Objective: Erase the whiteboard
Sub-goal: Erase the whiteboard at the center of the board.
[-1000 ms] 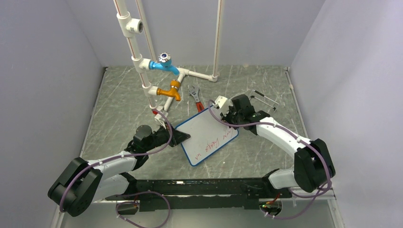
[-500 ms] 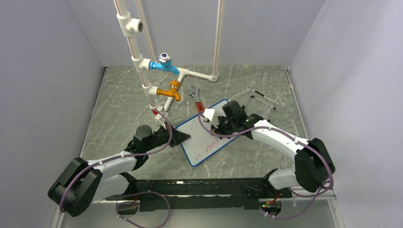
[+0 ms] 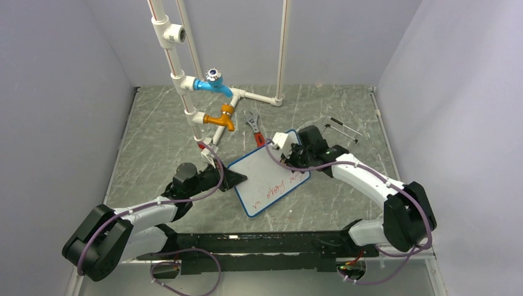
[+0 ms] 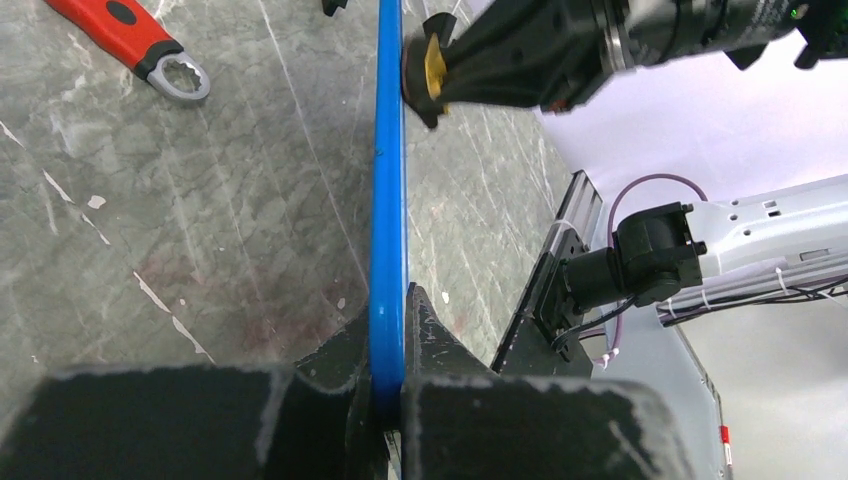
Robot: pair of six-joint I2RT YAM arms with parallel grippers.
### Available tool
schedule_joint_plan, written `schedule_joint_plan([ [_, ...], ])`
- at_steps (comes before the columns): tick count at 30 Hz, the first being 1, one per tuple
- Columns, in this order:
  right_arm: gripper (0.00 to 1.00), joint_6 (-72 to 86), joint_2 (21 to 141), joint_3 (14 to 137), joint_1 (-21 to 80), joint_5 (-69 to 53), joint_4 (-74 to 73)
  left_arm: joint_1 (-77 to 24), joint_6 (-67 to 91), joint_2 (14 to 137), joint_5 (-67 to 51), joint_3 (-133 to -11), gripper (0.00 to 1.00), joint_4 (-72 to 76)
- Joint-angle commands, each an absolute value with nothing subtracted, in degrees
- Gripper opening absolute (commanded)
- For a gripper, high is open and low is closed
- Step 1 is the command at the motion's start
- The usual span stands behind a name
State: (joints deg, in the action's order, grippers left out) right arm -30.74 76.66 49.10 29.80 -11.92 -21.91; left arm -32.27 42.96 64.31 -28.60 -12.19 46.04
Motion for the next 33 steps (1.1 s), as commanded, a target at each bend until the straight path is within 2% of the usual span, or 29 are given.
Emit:
schedule_joint_plan([
  [1,0.0,-36.8,76.9,50.0,36.2,-22.6,-25.8,-33.2,43.9,61.9,-36.2,-12.7,0.0,54.9],
  [5,0.0,-34.3,77.4,50.3,35.9,-17.5,-23.5,-33.2,43.8,61.4,-36.2,-12.5,0.0,54.7],
  [12,0.0,-27.7,76.5,49.2,28.6,-6.6,-16.0,-33.2,44.0,62.7,-37.1,-13.1,0.0,55.6],
  [17,0.0,-28.3,77.4,49.6,28.3,-8.7,-17.3,-33.2,44.3,63.1,-37.6,-13.1,0.0,56.5],
  [24,0.0,-35.4,77.0,49.6,34.4,-21.6,-24.2,-33.2,44.1,62.4,-37.0,-13.1,0.0,55.8],
  [28,0.0,-33.6,78.4,50.1,35.2,-17.1,-22.4,-33.2,44.3,62.8,-37.1,-13.3,0.0,55.7],
  [33,0.0,-25.9,77.7,50.7,27.8,-9.7,-17.1,-33.2,44.4,63.3,-36.7,-12.4,0.0,56.4],
])
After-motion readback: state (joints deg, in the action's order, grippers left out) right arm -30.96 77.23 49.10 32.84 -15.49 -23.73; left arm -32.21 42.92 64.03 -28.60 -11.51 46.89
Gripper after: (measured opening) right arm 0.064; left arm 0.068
